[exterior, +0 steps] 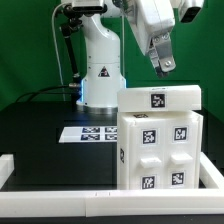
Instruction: Assemble cabinet
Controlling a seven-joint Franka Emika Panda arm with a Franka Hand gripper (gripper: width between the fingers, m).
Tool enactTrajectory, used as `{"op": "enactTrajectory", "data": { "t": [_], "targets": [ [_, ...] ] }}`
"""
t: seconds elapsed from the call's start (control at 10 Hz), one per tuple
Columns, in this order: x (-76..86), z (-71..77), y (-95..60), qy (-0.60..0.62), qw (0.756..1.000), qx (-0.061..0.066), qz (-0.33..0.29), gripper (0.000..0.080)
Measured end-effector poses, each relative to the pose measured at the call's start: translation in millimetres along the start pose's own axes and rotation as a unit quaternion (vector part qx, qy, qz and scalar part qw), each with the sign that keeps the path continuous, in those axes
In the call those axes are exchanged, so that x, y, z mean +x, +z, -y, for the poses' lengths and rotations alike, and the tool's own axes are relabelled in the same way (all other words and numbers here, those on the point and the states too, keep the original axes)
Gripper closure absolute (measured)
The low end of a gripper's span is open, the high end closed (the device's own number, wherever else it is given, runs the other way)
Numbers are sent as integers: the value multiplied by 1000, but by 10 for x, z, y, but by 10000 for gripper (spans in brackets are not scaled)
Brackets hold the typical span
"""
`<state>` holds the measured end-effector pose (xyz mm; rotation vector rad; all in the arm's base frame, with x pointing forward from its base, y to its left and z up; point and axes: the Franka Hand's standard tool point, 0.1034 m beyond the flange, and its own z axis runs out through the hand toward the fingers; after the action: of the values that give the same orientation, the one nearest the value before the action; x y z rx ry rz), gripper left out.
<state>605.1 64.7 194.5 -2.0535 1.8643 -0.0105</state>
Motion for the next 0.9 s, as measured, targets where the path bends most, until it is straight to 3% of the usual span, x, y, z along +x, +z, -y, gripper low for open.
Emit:
{"op": "enactTrajectory", "data": {
  "t": [0.3, 0.5, 0.6, 0.8, 0.9],
  "targets": [
    [-43, 2, 5, -197, 980, -17, -3, 2],
    [22, -10, -50, -221, 975, 0, -12, 2],
    [15, -25, -37, -253, 967, -3, -12, 2],
    [17, -29, -21, -326, 945, -7, -14, 2],
    [5, -39, -8, -417, 908, -24, -27, 2]
  ]
}}
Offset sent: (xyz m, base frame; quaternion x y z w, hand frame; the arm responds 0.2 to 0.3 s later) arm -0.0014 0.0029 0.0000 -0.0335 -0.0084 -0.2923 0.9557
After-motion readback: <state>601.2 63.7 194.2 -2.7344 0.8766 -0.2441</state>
